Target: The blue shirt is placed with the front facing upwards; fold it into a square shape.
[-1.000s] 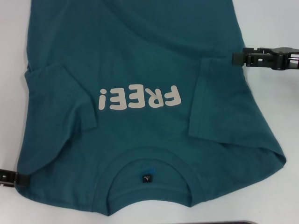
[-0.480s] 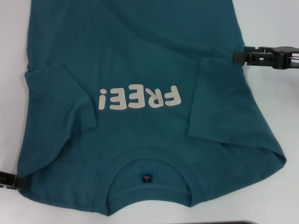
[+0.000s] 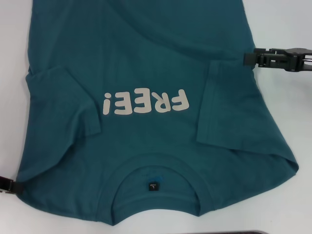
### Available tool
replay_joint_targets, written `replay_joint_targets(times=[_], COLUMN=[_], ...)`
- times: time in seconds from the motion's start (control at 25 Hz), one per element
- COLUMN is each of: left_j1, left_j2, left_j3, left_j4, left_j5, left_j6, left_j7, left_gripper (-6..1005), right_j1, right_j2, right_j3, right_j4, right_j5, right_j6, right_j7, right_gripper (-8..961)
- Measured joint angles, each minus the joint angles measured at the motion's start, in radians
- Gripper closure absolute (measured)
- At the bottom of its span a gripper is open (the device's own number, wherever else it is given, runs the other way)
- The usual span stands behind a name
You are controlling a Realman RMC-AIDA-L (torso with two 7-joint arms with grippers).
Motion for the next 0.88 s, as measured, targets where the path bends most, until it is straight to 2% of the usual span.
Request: replay_joint_targets(times=[0.12,0.24,0.76,0.88], left_j1=[0.0,-0.001,-0.007,-0.008], left_j2=[0.001,0.001,0.006,0.02], left_j3=[0.0,0.0,-0.003,-0.02], left_j4=[0.0,-0.001,-0.003,-0.003], left_j5=[0.003,0.009,0.012,0.01], left_j6=[-0.001,0.0,0.023,0.024], left_j7=[0.001,0.001,-0.001,-0.005], left_gripper=[890,896,892,889], right_j1=[0.0,0.0,-0.002,-0.002], right_j2=[0.0,0.0,0.0,0.0], right_j3=[0.0,0.0,0.0,0.0], right_j4=[0.0,-0.002,-0.004,-0.002], right_j5=[0.0,0.0,0.0,0.0], right_j6=[0.001,0.001,-0.005,-0.005], right_j7=[0.0,0.0,0.0,0.0], right_gripper=[32,122,122,122])
